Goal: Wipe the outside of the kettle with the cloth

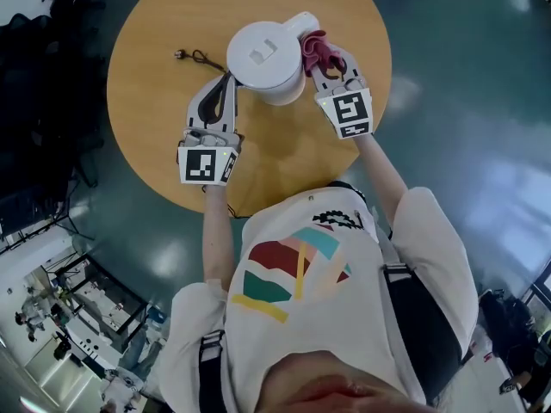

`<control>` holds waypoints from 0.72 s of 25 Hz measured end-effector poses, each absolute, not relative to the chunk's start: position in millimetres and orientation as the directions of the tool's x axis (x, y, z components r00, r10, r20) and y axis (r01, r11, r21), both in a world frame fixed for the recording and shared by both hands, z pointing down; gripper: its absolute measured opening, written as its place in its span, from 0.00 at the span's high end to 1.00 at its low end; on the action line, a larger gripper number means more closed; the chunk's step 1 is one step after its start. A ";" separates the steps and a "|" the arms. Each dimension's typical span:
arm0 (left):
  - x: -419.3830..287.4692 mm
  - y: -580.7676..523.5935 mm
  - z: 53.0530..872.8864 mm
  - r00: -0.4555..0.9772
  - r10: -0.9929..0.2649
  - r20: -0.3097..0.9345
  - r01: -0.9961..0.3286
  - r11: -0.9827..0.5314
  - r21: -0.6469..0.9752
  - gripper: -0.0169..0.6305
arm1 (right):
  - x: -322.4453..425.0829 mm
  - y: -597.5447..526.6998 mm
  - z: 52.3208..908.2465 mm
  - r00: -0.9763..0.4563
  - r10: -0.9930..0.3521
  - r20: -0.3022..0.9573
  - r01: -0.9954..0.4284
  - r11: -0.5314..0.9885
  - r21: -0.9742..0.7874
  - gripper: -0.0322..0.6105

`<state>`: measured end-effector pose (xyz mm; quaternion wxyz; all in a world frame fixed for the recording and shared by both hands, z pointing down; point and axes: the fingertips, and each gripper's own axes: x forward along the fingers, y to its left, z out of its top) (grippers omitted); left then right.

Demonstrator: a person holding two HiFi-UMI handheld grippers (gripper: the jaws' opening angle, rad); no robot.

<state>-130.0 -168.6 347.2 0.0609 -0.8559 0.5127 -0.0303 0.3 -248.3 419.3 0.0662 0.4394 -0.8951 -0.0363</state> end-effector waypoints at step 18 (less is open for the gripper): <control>-130.2 -168.0 346.9 0.463 -0.886 -0.001 -0.877 -0.458 -0.146 0.91 | 8.5 -264.7 432.1 -0.584 -0.792 0.181 -0.761 0.611 0.217 0.89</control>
